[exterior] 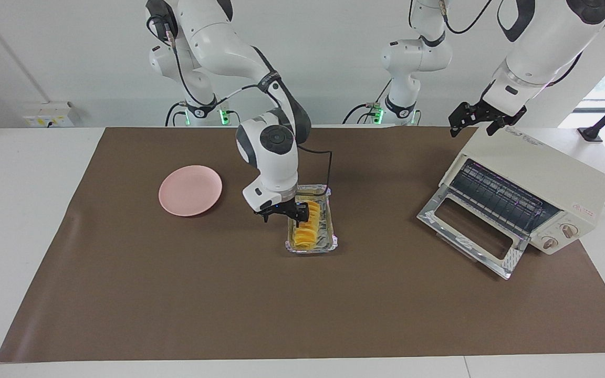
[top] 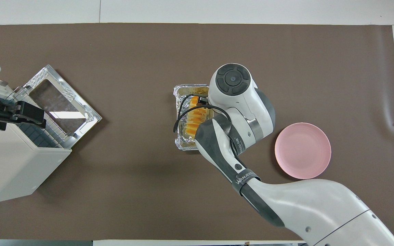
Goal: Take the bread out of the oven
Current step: 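Reach the right gripper down onto the foil tray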
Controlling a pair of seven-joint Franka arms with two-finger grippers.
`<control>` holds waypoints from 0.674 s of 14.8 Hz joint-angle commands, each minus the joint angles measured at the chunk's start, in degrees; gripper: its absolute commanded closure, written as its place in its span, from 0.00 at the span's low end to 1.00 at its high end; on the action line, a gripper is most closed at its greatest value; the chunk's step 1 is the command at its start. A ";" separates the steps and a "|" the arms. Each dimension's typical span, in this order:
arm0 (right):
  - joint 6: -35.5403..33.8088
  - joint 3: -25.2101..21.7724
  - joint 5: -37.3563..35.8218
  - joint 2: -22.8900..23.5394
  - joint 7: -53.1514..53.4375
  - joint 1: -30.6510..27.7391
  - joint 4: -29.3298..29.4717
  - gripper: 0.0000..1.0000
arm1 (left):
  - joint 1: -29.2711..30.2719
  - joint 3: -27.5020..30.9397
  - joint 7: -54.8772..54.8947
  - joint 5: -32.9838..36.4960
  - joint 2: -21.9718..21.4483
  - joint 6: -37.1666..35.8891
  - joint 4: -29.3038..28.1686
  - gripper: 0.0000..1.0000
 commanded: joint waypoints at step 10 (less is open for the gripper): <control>5.45 -0.05 -0.99 -0.10 -11.23 0.17 -3.12 0.40 | 1.08 -0.57 0.03 -0.27 -2.00 1.41 -2.18 0.00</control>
